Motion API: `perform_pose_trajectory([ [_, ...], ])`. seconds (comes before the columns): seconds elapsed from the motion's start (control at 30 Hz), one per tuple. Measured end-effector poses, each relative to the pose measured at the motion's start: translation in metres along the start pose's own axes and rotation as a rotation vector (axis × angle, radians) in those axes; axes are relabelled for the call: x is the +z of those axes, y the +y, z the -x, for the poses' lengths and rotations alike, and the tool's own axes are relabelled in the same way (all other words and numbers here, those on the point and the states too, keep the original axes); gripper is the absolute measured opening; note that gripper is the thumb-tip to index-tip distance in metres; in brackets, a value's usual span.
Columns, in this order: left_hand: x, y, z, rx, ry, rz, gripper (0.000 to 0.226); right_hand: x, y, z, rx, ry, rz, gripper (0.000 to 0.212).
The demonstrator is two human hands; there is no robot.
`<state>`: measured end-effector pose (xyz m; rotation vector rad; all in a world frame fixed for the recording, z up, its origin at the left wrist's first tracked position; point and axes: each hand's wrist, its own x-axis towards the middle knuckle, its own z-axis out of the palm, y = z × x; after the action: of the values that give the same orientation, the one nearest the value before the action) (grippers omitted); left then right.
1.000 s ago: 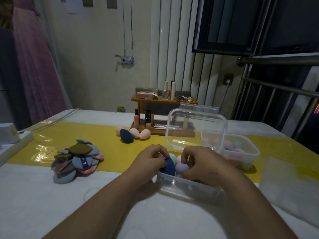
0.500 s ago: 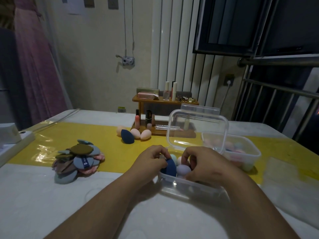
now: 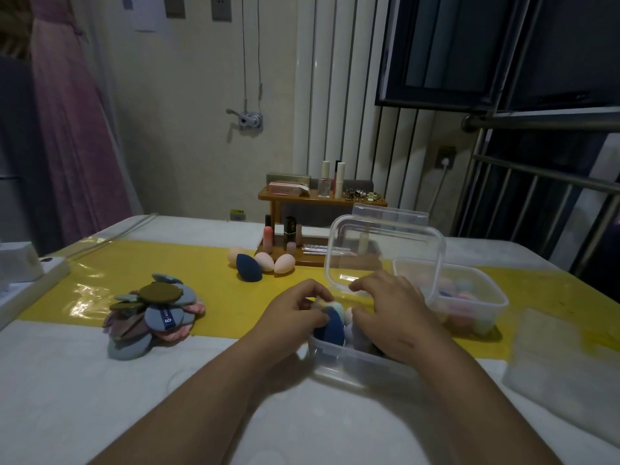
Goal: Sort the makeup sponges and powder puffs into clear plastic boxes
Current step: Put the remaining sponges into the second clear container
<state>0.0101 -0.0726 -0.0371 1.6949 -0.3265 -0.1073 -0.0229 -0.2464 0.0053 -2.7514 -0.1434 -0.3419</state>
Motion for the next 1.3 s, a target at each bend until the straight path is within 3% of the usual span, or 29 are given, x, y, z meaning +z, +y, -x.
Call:
perform_pose_trajectory([
  [0.07, -0.001, 0.0, -0.001, -0.043, 0.012, 0.154, 0.023, 0.001, 0.001, -0.002, 0.008, -0.018, 0.032, 0.042],
  [0.13, -0.006, -0.002, -0.007, -0.028, 0.126, 0.093, 0.024, 0.002, 0.001, -0.004, 0.011, -0.013, 0.039, 0.041],
  [0.27, -0.019, -0.008, -0.031, -0.039, 0.452, -0.389, 0.041, 0.004, 0.002, -0.004, 0.009, -0.013, 0.038, 0.039],
  [0.33, -0.028, -0.011, -0.04, -0.091, 0.531, -0.662, 0.05, 0.004, 0.002, -0.005, 0.009, -0.011, 0.043, 0.039],
  [0.4, -0.037, -0.014, -0.046, -0.164, 0.565, -0.778, 0.051, 0.004, 0.002, -0.006, 0.008, -0.008, 0.052, 0.04],
  [0.53, -0.054, -0.024, -0.057, -0.308, 0.589, -0.797, 0.046, 0.005, 0.001, -0.006, 0.015, 0.008, 0.051, 0.041],
  [0.83, -0.06, -0.026, -0.076, -0.392, 0.518, -0.918, 0.054, 0.006, 0.002, -0.005, 0.033, 0.018, 0.012, 0.048],
  [0.97, -0.055, -0.026, -0.069, -0.311, 0.603, -0.895, 0.054, 0.004, 0.001, -0.005, 0.033, 0.027, 0.005, 0.045],
  [1.13, -0.043, -0.011, -0.058, -0.172, 0.7, -0.637, 0.049, -0.001, -0.001, -0.004, 0.027, 0.007, 0.005, 0.048],
  [1.23, -0.032, 0.003, -0.044, 0.035, 0.663, -0.556, 0.052, -0.002, -0.001, -0.004, 0.032, -0.006, -0.009, 0.048],
  [1.3, -0.024, 0.013, -0.032, 0.211, 0.564, -0.494, 0.045, -0.002, 0.0, -0.005, 0.006, 0.073, -0.099, 0.042],
])
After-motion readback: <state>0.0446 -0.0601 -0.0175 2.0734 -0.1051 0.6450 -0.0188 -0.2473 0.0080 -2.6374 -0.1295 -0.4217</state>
